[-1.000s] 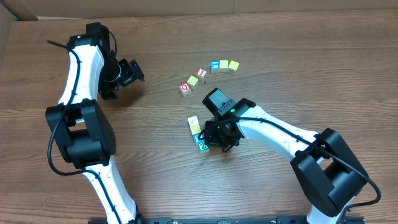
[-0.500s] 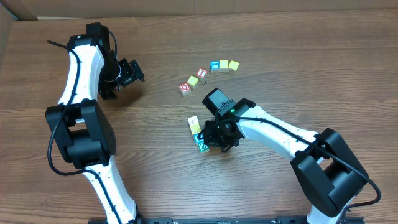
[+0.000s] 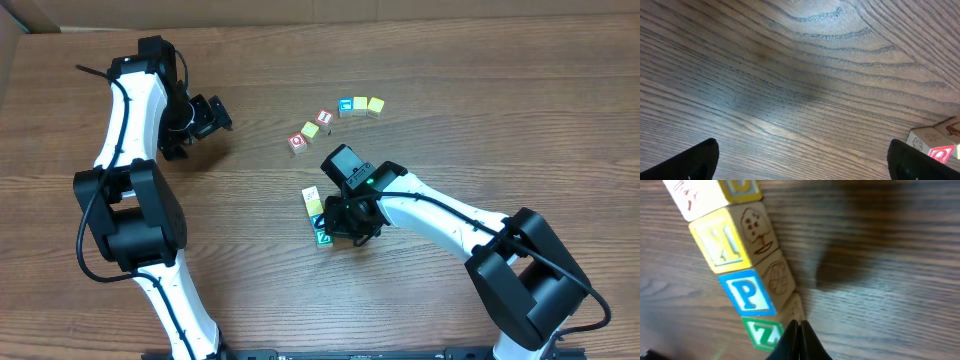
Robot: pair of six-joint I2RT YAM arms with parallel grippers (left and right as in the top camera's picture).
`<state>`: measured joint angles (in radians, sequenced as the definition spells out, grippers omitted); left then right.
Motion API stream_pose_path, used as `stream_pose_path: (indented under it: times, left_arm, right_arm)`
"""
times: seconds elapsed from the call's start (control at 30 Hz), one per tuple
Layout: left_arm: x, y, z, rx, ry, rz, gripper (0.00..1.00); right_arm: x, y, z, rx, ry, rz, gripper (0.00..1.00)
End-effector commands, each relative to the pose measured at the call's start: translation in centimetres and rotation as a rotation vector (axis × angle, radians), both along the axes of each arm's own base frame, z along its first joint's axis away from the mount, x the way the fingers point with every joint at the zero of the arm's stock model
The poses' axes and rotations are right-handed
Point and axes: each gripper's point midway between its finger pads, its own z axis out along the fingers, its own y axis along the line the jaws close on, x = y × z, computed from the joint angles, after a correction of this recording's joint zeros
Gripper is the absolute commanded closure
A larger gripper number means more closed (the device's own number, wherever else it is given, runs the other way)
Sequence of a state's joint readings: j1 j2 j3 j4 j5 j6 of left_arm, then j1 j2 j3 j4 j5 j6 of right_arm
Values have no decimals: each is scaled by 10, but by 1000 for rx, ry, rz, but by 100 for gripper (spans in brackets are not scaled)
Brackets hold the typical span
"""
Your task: Flip 4 blocks
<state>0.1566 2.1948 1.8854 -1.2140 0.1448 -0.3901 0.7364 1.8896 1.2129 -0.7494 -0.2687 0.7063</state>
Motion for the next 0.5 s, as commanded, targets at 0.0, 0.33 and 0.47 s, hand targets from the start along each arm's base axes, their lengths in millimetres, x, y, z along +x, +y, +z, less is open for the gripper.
stream_pose_path:
  times: [0.0,0.33,0.47]
  left_arm:
    - [1,-2,2,7,-4,-7,0]
    - [1,-2,2,7,-4,-7,0]
    - [1,-2,2,7,-4,-7,0]
  right_arm:
    - [12,-2,10,-18,-64,-12,96]
    - [39,1,14,-29,-226,57,96]
    - [30,11,16,27,-185,78,96]
